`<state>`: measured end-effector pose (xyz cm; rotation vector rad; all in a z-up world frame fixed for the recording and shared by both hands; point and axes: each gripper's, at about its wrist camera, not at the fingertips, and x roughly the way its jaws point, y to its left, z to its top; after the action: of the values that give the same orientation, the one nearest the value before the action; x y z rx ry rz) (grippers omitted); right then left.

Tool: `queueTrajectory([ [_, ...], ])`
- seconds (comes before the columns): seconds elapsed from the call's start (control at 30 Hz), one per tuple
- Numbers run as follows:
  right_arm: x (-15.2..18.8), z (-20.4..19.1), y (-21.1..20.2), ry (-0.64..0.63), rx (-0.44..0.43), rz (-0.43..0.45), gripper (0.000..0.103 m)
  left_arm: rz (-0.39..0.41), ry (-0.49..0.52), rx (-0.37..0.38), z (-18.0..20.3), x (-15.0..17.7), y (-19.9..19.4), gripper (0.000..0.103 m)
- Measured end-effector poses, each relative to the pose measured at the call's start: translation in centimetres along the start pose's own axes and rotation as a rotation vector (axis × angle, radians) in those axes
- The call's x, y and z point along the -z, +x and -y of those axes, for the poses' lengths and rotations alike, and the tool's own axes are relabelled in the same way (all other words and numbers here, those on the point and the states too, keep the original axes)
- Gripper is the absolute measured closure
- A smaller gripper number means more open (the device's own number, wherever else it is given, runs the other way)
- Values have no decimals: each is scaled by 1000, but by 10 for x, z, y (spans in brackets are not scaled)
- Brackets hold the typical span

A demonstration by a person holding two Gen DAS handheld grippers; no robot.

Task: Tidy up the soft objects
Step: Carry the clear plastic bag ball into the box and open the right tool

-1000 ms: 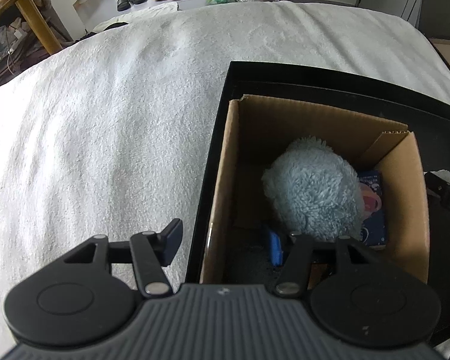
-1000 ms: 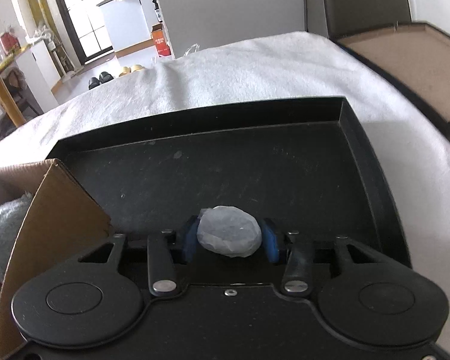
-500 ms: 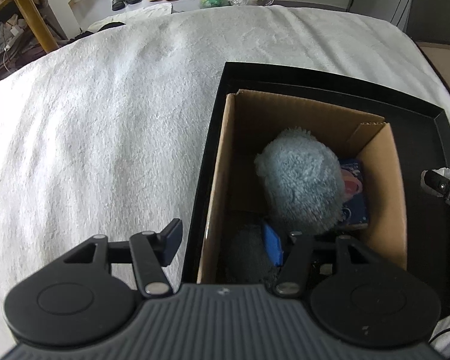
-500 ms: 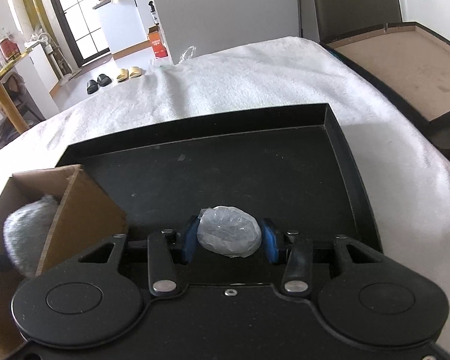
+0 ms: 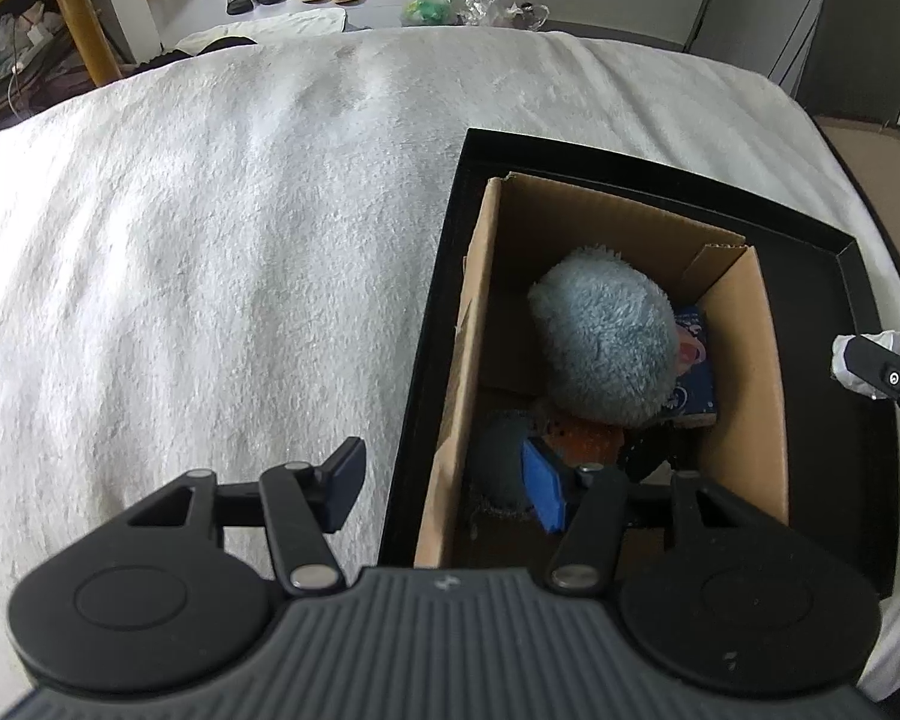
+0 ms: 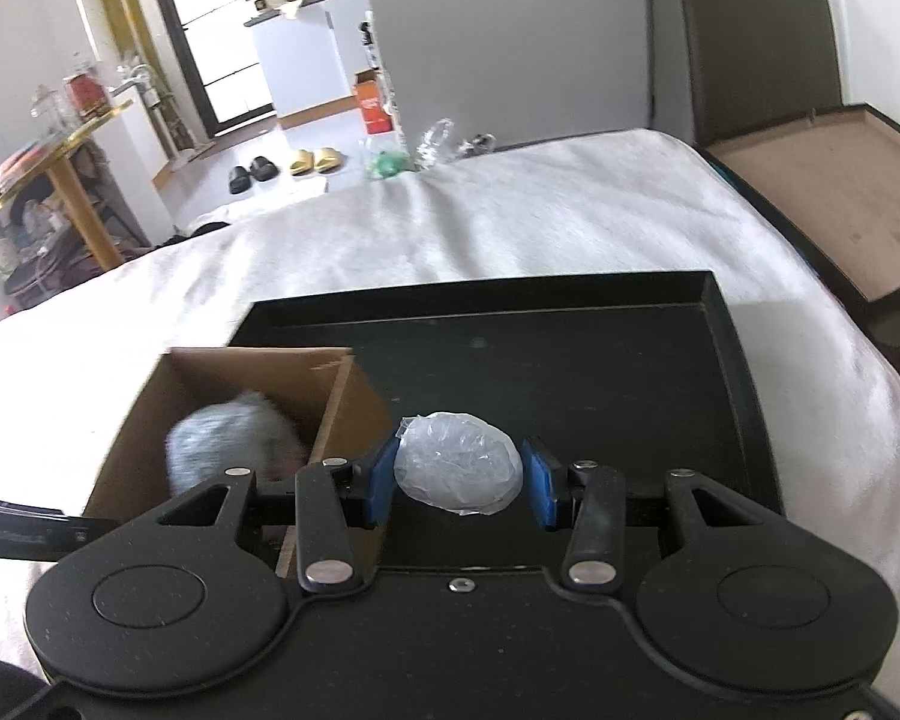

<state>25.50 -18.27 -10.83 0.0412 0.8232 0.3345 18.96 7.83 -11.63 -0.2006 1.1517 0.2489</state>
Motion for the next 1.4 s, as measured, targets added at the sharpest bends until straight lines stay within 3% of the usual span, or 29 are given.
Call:
queueTrajectory([
  [0.47,4,-56,-18,-74,-39,-19,60,-19,-35,94,-16,17,3,54],
  [0.57,6,-68,-18,-95,-47,-33,60,-30,-42,112,-19,19,5,61],
  [0.7,10,-81,-20,-110,-56,-47,60,-56,-65,149,-25,22,9,84],
  [0.77,11,-86,-20,-113,-59,-56,60,-55,-67,141,-26,24,10,90],
  [1.27,20,-115,-17,-140,-88,-107,59,-55,-105,187,-31,21,13,90],
  [1.4,24,-120,-13,-130,-108,-137,46,-55,-110,191,-33,21,14,90],
])
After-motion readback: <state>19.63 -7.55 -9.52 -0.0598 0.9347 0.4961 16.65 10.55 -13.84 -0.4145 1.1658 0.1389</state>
